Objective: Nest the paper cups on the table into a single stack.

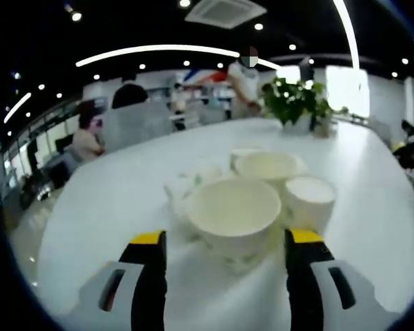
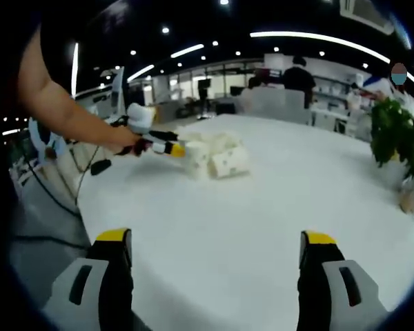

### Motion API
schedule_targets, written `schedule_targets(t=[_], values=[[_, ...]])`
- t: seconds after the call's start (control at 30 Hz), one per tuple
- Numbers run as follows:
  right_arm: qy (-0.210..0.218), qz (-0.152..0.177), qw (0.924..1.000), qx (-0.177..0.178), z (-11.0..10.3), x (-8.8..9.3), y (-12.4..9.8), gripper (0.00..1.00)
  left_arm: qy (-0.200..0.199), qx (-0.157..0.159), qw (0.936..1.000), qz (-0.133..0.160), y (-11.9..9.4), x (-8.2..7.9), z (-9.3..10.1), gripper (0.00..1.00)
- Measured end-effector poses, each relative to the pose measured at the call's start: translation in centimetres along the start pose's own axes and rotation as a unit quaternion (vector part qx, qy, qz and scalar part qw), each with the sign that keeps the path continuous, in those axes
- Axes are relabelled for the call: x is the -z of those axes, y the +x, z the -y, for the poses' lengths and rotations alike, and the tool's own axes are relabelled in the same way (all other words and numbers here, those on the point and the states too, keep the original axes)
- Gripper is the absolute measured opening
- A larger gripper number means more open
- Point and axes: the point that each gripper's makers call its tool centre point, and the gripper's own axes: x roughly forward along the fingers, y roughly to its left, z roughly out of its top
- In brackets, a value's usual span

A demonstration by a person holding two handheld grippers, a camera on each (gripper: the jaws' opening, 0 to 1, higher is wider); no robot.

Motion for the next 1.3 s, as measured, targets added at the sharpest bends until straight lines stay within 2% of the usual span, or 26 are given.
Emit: schedule_targets(t=[0.23,0.33,0.67,1.3], values=[[0.000,-0.005,1.0000,-0.002,0.1,0.3,0.0,0.99,0.008,0.004,0.9999,0.005,0.4,-0.6,0.3,0.52],[-0.001,-0.006,1.0000,-0.002,0.1,0.4,0.1,0.98,0.008,0.004,1.0000,0.003,0.4,-0.5,0.1,0.42],[-0.001,-0.008,1.0000,-0.003,0.1,0.4,0.2,0.98,0.005,0.011,0.9999,0.004,0.0,-0.6,0.4,0.40],[-0.003,-0.002,1.0000,-0.002,-0.2,0.3,0.0,0.98,-0.002,0.011,0.9998,0.019,-1.3,-2.2,0.6,0.39]])
